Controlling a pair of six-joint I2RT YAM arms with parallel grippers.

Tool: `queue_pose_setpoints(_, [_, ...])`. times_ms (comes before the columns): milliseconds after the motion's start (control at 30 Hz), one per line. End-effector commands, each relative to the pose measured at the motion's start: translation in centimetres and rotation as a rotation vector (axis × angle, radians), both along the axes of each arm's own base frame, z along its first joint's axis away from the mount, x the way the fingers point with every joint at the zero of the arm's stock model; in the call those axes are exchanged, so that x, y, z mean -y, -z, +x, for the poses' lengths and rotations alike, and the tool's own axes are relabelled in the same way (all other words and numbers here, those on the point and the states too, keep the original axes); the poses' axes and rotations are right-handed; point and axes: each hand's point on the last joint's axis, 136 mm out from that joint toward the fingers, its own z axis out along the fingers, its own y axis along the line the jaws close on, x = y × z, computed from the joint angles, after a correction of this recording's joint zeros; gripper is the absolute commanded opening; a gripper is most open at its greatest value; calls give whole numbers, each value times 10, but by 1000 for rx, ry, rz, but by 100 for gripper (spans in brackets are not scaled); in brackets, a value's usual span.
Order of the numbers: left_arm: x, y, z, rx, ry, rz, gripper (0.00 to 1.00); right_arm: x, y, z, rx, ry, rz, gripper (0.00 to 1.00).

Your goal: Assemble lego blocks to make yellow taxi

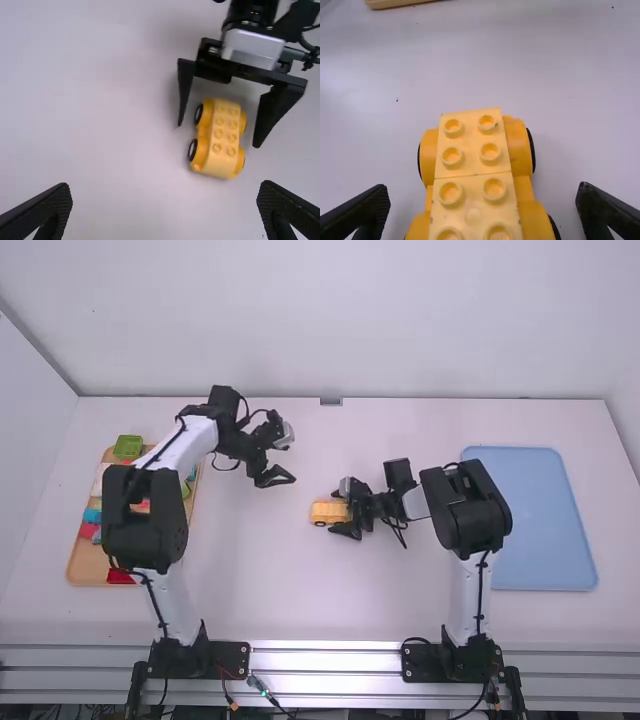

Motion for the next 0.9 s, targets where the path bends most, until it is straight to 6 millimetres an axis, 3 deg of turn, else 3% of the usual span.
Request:
queue_pose_setpoints(0, [-11, -16, 4, -21, -66, -39, 99, 0, 3, -3, -38, 5, 2, 99])
queue_pose_setpoints(167, [-31, -14, 10, -58, -147, -31, 99, 6, 6, 12, -63, 96, -97, 99])
queue_pose_setpoints(300, [-60, 0, 24, -124, -326, 70, 99, 17, -15, 3, 6, 60, -185, 99])
queue_pose_setpoints(567, [-113, 16, 44, -224, -671, 190, 99, 46, -55, 7, 86, 158, -393, 99])
queue_pose_setpoints(633, [-138, 22, 43, -277, -813, 239, 99, 49, -66, 9, 116, 175, -408, 99])
queue_pose_setpoints(767, [-165, 28, 32, -333, -892, 291, 99, 51, -77, 13, 153, 194, -414, 99])
queue_pose_setpoints(867, [-197, 32, 17, -380, -972, 350, 99, 51, -82, 16, 176, 201, -408, 99])
